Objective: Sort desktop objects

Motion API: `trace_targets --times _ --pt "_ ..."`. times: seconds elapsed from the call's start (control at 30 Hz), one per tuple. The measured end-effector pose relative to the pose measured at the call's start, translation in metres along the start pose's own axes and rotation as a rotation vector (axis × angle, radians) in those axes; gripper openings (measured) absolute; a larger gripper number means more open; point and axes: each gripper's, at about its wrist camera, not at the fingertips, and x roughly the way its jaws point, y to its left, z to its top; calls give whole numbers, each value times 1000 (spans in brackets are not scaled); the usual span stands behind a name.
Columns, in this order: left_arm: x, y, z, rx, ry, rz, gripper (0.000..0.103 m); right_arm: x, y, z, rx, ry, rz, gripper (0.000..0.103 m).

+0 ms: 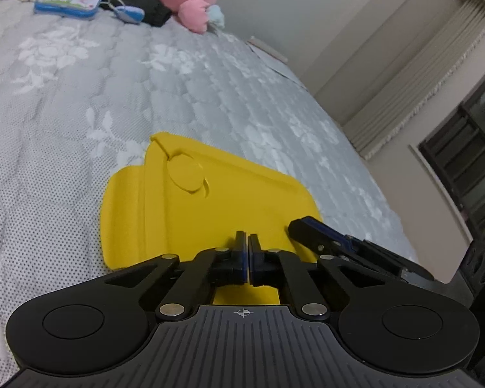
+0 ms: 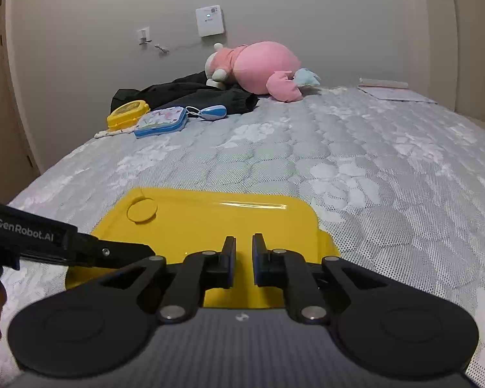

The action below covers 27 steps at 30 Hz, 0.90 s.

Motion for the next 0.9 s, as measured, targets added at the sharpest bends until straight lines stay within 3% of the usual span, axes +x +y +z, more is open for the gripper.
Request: trace_targets --times 0.27,0.4,0.53,0.63,0.7,0.83,0.9 --pt "-11 5 -4 -52 -4 -31 4 -19 1 -4 48 -33 -24 11" --pt "-32 4 -10 -54 -57 -27 26 -31 1 -7 83 -51 -35 26" --pt "-58 2 -20 -99 -112 3 31 -52 -1 -10 142 -68 -38 30" --pt "-75 -5 -34 -112 -127 52 47 -78 0 -18 168 -67 -44 47" --pt "-84 -13 -49 -106 -107 94 54 -92 2 -23 178 -45 -44 49" --pt "-94 -30 -83 -101 -38 155 64 -114 3 -35 232 22 -34 69" --pt "-95 -42 -98 -60 -4 191 73 -120 4 -42 275 74 -22 70"
